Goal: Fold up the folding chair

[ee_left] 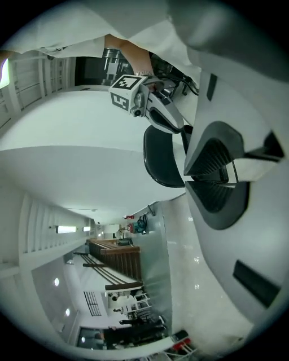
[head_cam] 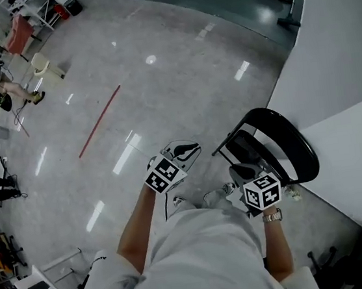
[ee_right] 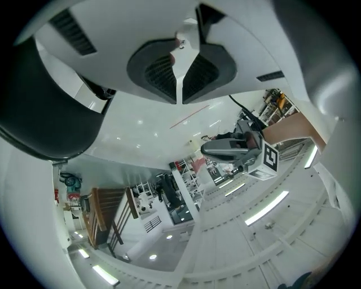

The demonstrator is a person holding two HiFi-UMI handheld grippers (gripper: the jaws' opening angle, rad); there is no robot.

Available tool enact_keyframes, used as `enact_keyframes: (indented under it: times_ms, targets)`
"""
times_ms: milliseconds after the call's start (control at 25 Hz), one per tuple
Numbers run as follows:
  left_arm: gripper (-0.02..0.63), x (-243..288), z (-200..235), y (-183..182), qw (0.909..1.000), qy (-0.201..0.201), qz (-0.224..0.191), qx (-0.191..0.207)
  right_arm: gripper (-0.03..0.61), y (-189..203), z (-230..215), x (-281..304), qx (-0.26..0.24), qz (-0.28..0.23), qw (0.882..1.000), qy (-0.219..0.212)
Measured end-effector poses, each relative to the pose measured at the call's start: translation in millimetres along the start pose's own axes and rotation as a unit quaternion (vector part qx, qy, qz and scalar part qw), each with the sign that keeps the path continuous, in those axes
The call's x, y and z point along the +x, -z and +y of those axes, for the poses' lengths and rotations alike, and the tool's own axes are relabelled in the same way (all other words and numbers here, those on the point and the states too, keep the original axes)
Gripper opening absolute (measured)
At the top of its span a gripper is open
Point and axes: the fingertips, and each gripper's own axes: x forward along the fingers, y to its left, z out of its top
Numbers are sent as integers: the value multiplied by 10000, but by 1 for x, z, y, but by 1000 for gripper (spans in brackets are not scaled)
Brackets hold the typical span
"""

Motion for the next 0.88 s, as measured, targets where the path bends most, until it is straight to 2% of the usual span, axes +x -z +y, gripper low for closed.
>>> enact_keyframes:
  times_ms: [320,480,600,720,880]
  targets:
    - [37,-93,-12,71,9980,-304,-347,-422,33,-8,86,28,-473,-19,9983,337]
    - [32,-151,-8,102,9924,-730,-624,-769,25,-9,135,43,-843,35,9958,368]
    - [21,-199,0,121,9797,-1283,-932,-1226,17,-16,172,62,-1129,62,9932,266]
    - [12,-250,7,149,9591,-1866,-1247,-1725,14,-28,212,87,-1539,6,9881,47]
    - [11,-315,2,192,9361,-2486,-1300,-2124,12,-37,277,114,-2029,-79,9786,-320]
